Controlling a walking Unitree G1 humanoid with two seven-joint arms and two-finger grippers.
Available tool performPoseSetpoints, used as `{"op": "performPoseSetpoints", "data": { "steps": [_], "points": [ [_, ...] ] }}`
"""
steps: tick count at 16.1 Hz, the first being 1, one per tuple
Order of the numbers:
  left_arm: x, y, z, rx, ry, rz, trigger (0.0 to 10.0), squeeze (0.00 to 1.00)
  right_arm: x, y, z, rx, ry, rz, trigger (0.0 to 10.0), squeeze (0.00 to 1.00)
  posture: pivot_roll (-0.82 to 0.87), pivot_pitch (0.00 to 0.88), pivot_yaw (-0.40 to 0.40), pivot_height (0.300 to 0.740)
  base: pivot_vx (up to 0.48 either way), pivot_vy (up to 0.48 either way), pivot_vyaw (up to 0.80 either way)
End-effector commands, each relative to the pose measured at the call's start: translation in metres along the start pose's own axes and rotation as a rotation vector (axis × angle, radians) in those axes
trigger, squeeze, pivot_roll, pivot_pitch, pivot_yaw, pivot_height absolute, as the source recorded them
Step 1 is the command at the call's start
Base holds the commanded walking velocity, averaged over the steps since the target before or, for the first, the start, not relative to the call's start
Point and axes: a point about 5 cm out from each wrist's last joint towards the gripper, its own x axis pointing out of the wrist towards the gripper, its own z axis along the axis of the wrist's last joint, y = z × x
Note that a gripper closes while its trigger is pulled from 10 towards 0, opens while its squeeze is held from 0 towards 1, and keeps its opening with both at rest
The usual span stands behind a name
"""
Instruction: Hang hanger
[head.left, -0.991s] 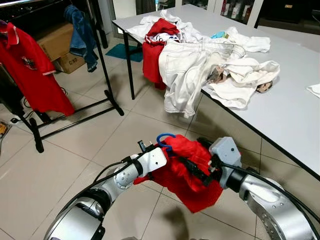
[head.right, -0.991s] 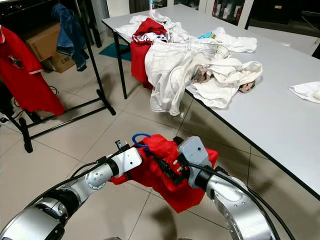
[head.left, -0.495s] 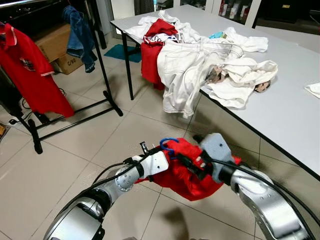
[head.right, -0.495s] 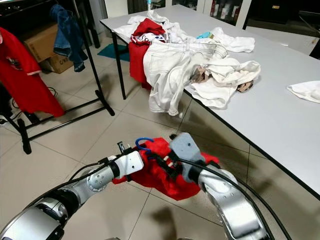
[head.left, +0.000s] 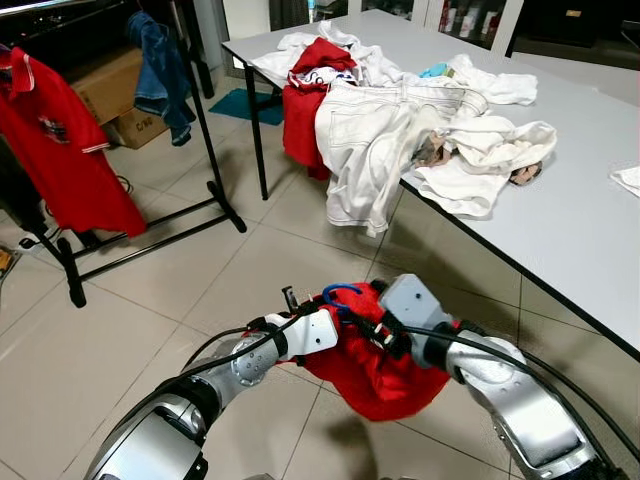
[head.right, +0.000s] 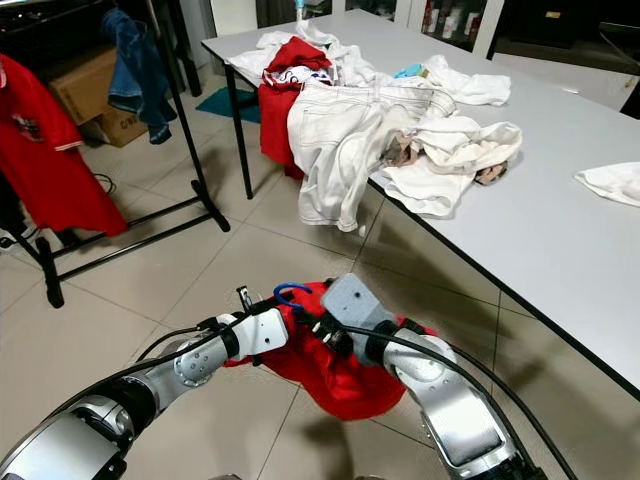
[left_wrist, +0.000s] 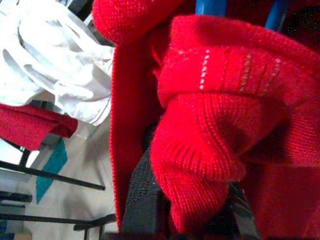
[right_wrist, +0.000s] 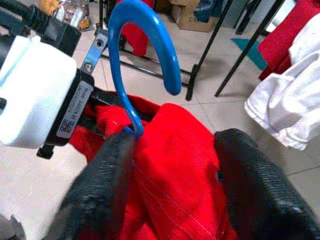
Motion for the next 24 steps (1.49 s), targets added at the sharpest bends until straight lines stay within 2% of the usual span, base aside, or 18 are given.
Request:
{"op": "performPoseSetpoints", "data": {
  "steps": [1,2,8,14,15,16,17,19,24],
  "points": [
    [0.002,0.009,0.005,0.027,-0.035,0.029,10.0,0.0,0.002,-0.001,0.004,-0.009,-0.014,0.014,2.0,0.0,-0.17,0.0,0.056,0.74,0.0,0.0,0.0],
    [0.002,0.009,0.005,0.032,-0.034,0.029,10.0,0.0,0.003,0.001,0.001,0.016,-0.007,0.033,0.0,0.0,-0.17,0.0,0.053,0.74,0.0,0.0,0.0],
    [0.002,0.007,0.005,0.043,-0.034,0.027,10.0,0.0,-0.001,0.001,0.007,0.123,-0.076,0.067,0.0,0.0,-0.17,0.0,0.05,0.74,0.0,0.0,0.0],
    [0.002,0.008,0.005,0.052,-0.035,0.028,10.0,0.0,-0.003,0.004,0.0,0.165,-0.044,0.098,0.0,0.0,-0.17,0.0,0.054,0.74,0.0,0.0,0.0],
    [0.002,0.009,0.005,0.057,-0.036,0.029,10.0,0.0,-0.001,0.003,-0.003,0.161,-0.016,0.08,2.7,0.0,-0.17,0.0,0.054,0.74,0.0,0.0,0.0],
    [0.002,0.009,0.005,0.058,-0.036,0.029,10.0,0.0,-0.001,0.003,-0.003,0.163,-0.009,0.074,10.0,0.0,-0.17,0.0,0.053,0.74,0.0,0.0,0.0],
    [0.002,0.009,0.005,0.063,-0.036,0.03,10.0,0.0,0.001,0.003,-0.007,0.187,0.012,0.063,10.0,1.0,-0.17,0.0,0.052,0.74,0.0,0.0,0.0],
    [0.002,0.009,0.005,0.065,-0.036,0.032,10.0,0.0,0.002,0.005,-0.007,0.208,0.012,0.078,10.0,1.0,-0.17,0.0,0.052,0.74,0.0,0.0,0.0],
    [0.001,0.009,0.004,0.07,-0.035,0.034,10.0,0.0,0.003,0.001,-0.003,0.195,0.018,0.056,10.0,1.0,-0.16,0.0,0.051,0.74,0.0,0.0,0.0]
  ]
}}
